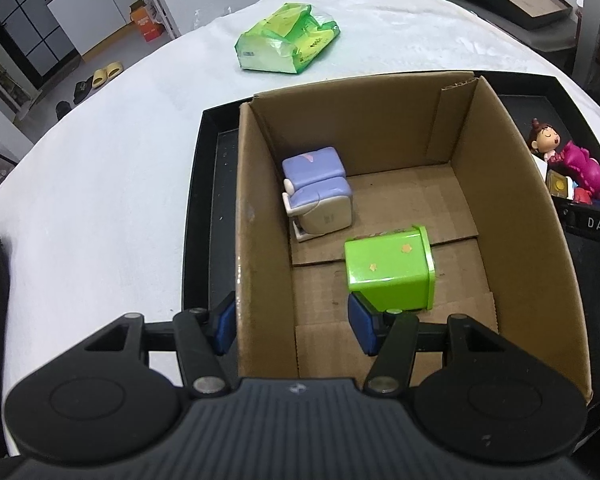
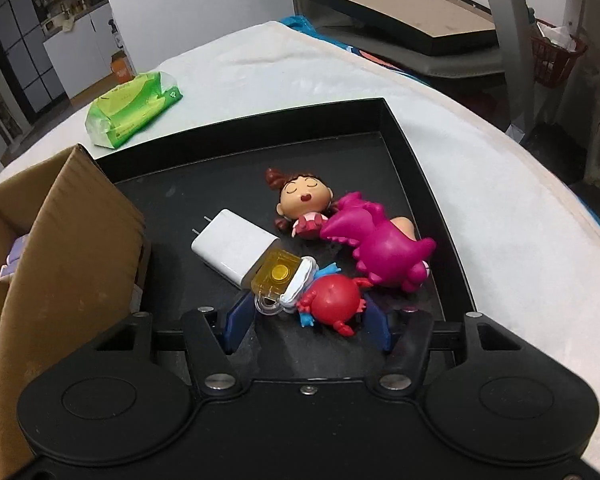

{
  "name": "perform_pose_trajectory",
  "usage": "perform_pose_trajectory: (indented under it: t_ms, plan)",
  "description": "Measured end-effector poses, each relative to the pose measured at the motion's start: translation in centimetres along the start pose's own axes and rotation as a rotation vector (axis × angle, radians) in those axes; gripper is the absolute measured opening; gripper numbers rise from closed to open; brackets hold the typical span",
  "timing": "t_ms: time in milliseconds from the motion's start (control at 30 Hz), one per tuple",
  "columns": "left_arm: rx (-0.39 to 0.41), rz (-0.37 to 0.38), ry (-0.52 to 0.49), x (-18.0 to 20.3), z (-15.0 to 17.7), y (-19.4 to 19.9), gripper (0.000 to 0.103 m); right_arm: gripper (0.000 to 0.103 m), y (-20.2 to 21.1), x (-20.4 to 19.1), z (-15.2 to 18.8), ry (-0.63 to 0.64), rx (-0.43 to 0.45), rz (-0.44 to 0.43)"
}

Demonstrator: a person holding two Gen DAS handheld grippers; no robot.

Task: Organize rigid objects
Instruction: 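Move the right tool to the red figure and grasp it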

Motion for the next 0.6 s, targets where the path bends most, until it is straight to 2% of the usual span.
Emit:
perform_pose_trajectory:
  t_ms: [300,600]
  plan:
    - [0.013,0.002,0.003,-0.1,0.3,0.3,0.056,0.057,1.6,0.3,1.1,0.004,-0.014,0.003]
    - [0.035,0.026,0.025,-1.0,0.8,1.0,0.056,0.057,3.8,-0.4,0.3,0.018,0.016,0.012]
Point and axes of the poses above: each gripper's, at about its wrist camera, not at the fingertips, and y roughly against the way its jaws point, x to its right, z to its underside, the point moved 1 cm from there along -y, roughly the way its jaws point, and after that the axes turned 4 degrees about y, right-handed, at the moved point
